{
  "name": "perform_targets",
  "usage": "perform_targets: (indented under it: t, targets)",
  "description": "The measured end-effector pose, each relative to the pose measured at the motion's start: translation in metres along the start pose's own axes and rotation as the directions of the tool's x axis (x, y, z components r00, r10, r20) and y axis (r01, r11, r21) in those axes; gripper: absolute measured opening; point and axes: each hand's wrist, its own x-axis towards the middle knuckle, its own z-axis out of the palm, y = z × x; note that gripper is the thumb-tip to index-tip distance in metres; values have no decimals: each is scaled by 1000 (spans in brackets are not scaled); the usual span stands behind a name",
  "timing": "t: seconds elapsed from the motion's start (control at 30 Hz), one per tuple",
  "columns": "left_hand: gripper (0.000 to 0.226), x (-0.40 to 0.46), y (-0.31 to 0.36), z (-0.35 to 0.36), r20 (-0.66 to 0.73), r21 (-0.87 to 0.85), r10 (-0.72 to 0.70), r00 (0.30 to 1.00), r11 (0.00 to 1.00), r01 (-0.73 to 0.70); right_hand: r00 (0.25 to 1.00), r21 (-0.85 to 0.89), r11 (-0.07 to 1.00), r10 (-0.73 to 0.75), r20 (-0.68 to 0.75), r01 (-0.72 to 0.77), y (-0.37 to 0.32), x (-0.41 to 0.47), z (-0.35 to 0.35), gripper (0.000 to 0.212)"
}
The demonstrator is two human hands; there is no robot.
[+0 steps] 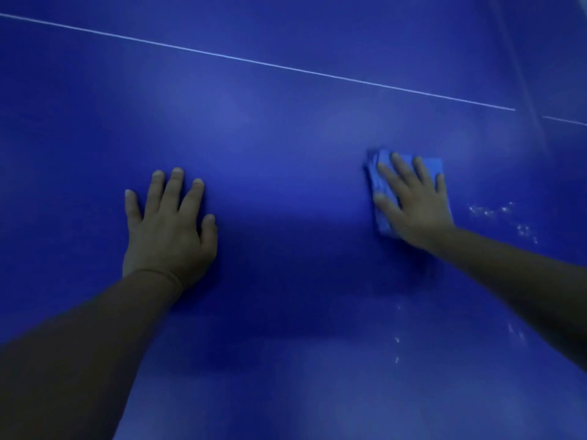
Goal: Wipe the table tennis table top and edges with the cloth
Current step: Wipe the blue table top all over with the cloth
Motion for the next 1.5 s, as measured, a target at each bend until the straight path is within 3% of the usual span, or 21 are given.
perform_targets:
  t: [0.07, 0.13, 0.23, 0.3, 0.37, 0.43, 0.5, 0.57, 0.63, 0.7, 0.77, 0.83, 0.9, 0.97, 1.03, 1.1, 1.17, 1.27, 1.37, 1.43, 1.5]
  targets:
    - [72, -1, 1, 0, -5, 6, -10, 1000, 1000, 10, 987, 41, 986, 161, 19, -161, -7, 14, 0, 77]
    - [72, 0, 2, 0, -6, 15, -14, 1000, 1000, 14, 991, 16, 991, 131, 22, -132, -24, -7, 4, 76]
    - [72, -4, 3, -1, 5, 77, -15, 1000, 997, 14, 992, -29, 992, -123, -36, 122, -50, -102, 13, 68]
    - [72, -16, 3, -4, 1, 48, -36, 999, 998, 36, 938, -36, 938, -346, -15, 346, -54, -179, 22, 62]
    - [71, -42, 5, -7, -13, -23, -4, 1000, 1000, 4, 880, -22, 881, -472, 46, 473, -39, -202, 18, 61]
    - [69, -81, 4, -7, -48, -51, 79, 996, 995, -81, 923, -52, 922, -381, 46, 383, -26, -174, 16, 63]
    - [67, -123, 3, -4, -68, -33, 154, 986, 987, -156, 999, 5, 998, -55, -1, 55, -26, -130, 11, 67]
    - [65, -161, 4, 0, -71, -15, 205, 976, 978, -207, 967, 87, 963, 253, 44, -256, -34, -97, 5, 65]
    - [66, -191, 9, 8, -38, -19, 235, 971, 972, -236, 930, 113, 923, 361, 75, -367, -56, -93, 4, 65]
    - [67, -209, 12, 15, 17, -4, 246, 969, 969, -246, 960, 88, 957, 275, 41, -278, -88, -128, 12, 65]
    - [68, -213, 13, 19, 57, 17, 243, 968, 970, -244, 997, 65, 995, 78, 0, -78, -116, -203, 21, 65]
    - [67, -212, 13, 19, 66, 24, 236, 969, 971, -238, 995, 61, 993, -100, -2, 99, -123, -280, 24, 62]
    - [66, -212, 13, 19, 64, 31, 237, 970, 971, -239, 983, 45, 983, -180, 36, 178, -103, -315, 24, 62]
    - [66, -212, 13, 19, 64, 25, 238, 969, 970, -240, 995, 27, 996, -82, 48, 81, -81, -299, 22, 63]
    - [65, -212, 13, 19, 67, 29, 234, 970, 971, -237, 978, 71, 976, 202, 62, -206, -74, -254, 18, 66]
    - [64, -212, 12, 18, 68, 27, 235, 970, 971, -237, 873, 141, 862, 476, 104, -487, -82, -199, 15, 67]
    - [64, -212, 12, 18, 64, 28, 243, 968, 969, -245, 806, 171, 788, 581, 112, -592, -110, -157, 12, 68]
    - [63, -213, 12, 18, 31, -22, 226, 974, 974, -225, 906, 132, 896, 420, 58, -424, -181, -161, 18, 66]
    - [64, -213, 12, 17, 31, -49, 236, 971, 971, -234, 984, 135, 975, 174, 30, -177, -232, -251, 24, 63]
    - [63, -212, 12, 17, 59, -39, 249, 967, 968, -247, 984, 133, 975, 177, 15, -177, -221, -313, 30, 60]
    - [63, -212, 13, 16, 89, -30, 270, 959, 963, -268, 944, 96, 940, 327, 27, -328, -181, -354, 33, 61]
